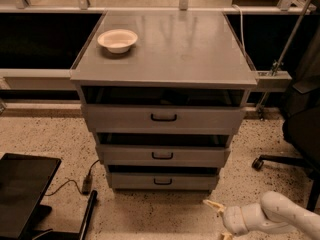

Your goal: Open bottom drawer

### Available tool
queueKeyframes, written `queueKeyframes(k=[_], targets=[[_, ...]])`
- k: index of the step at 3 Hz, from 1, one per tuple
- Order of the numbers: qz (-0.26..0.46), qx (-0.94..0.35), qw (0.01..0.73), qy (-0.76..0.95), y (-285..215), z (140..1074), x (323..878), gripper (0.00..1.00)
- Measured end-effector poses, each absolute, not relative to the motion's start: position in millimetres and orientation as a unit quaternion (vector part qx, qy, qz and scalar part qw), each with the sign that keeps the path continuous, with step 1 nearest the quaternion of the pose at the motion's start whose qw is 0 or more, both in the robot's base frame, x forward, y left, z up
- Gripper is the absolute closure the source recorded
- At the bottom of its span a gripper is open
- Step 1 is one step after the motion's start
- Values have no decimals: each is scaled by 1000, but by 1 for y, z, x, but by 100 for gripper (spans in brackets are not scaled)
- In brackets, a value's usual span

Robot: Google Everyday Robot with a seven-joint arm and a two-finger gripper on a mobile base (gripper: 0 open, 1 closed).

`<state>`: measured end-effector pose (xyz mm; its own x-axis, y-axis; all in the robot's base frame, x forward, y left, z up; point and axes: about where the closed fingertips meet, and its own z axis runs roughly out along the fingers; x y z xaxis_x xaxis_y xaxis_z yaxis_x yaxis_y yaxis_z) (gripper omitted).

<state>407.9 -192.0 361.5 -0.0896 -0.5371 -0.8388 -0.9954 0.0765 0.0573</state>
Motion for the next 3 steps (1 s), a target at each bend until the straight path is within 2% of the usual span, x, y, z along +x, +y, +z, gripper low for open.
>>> queueKeyframes(k=[1,2,3], targets=[[370,-554,352,657,-161,312,456,0],[363,-512,363,689,-150,296,493,0],[334,-502,366,709,-156,285,507,0]])
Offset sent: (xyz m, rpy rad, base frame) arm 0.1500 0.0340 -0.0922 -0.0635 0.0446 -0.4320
